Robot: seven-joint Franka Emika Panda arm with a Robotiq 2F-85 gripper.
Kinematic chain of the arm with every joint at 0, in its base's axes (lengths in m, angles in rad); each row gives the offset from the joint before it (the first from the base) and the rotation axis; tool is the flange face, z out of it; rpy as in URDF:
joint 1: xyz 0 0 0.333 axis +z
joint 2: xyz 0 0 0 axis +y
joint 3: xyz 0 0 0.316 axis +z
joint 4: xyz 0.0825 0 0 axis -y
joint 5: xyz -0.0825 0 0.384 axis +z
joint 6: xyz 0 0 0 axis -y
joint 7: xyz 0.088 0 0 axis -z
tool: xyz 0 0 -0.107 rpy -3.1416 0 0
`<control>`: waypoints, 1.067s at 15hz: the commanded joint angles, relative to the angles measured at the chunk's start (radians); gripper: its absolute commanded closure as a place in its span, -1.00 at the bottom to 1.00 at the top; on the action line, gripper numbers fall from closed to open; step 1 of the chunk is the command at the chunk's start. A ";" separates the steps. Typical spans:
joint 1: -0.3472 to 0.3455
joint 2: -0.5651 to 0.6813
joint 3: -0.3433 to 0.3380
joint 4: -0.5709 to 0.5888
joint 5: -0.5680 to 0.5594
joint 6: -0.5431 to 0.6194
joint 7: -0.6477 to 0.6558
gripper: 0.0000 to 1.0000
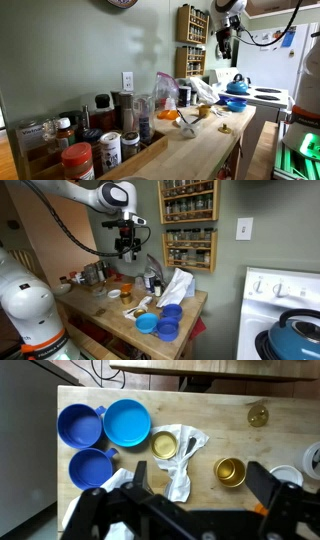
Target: Put the orange lid on the yellow cup
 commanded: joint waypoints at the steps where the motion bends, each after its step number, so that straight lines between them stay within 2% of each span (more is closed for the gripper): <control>1: 0.001 0.001 0.000 0.002 0.000 -0.002 0.000 -1.00; 3: 0.001 0.001 0.000 0.002 0.000 -0.002 0.000 -1.00; 5: 0.035 0.008 0.013 -0.031 0.043 0.016 -0.038 -1.00; 10: 0.147 0.031 0.145 -0.123 0.185 0.041 0.039 -1.00; 12: 0.186 0.050 0.202 -0.147 0.221 0.185 0.074 -1.00; 14: 0.195 0.095 0.234 -0.143 0.214 0.340 0.131 -1.00; 16: 0.198 0.133 0.253 -0.144 0.204 0.421 0.191 -1.00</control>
